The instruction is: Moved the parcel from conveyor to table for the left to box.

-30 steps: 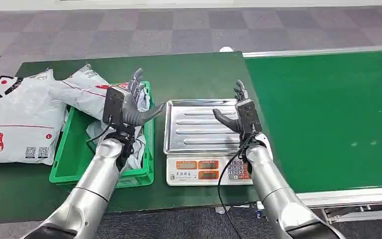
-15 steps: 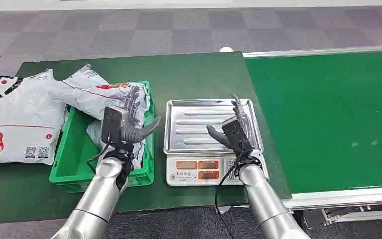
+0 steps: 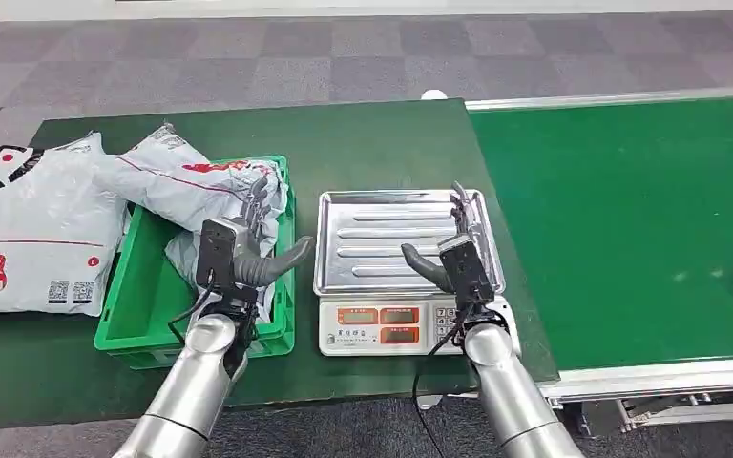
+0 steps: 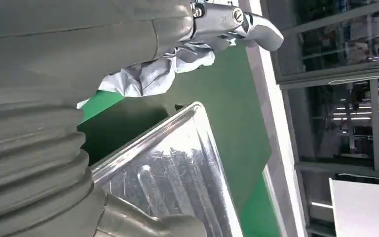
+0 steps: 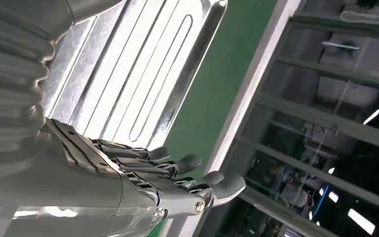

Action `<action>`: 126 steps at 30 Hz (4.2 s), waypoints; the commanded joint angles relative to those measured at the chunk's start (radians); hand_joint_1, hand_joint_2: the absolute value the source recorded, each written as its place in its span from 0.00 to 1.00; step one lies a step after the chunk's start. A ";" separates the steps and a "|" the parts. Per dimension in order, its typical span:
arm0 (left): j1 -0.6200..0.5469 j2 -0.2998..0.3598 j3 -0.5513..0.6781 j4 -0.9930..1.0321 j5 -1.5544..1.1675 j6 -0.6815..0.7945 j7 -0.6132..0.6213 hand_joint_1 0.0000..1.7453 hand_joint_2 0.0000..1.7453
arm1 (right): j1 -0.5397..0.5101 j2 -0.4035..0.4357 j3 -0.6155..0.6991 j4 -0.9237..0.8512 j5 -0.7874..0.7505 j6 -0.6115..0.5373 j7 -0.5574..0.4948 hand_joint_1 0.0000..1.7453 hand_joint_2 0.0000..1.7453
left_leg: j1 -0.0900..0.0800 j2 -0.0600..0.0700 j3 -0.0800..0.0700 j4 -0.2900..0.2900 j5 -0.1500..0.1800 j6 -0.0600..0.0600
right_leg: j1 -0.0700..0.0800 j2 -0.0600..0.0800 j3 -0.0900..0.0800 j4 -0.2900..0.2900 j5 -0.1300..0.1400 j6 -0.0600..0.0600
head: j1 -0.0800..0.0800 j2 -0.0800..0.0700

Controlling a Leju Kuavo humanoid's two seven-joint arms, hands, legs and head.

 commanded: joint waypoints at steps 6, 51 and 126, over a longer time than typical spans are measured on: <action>-0.020 0.015 -0.081 0.005 -0.001 -0.024 -0.005 0.00 1.00 | -0.001 -0.019 -0.032 0.009 -0.015 0.015 -0.005 0.00 1.00 | 0.000 -0.001 0.003 -0.002 0.000 0.000 | 0.000 0.000 0.003 -0.002 0.000 -0.001 | 0.000 0.000; -0.070 0.007 -0.203 0.110 0.066 -0.067 0.020 0.00 1.00 | -0.025 0.002 0.011 0.016 -0.006 0.053 0.036 0.00 1.00 | 0.000 0.001 0.003 -0.001 -0.001 0.000 | 0.000 0.001 0.002 -0.001 0.000 -0.001 | 0.000 0.000; -0.040 -0.014 -0.154 0.133 0.029 -0.039 0.027 0.00 1.00 | -0.011 0.008 0.011 0.019 0.009 0.062 0.057 0.00 1.00 | 0.001 0.002 0.004 -0.002 -0.001 0.000 | 0.001 0.003 0.004 -0.002 0.000 -0.001 | 0.000 0.000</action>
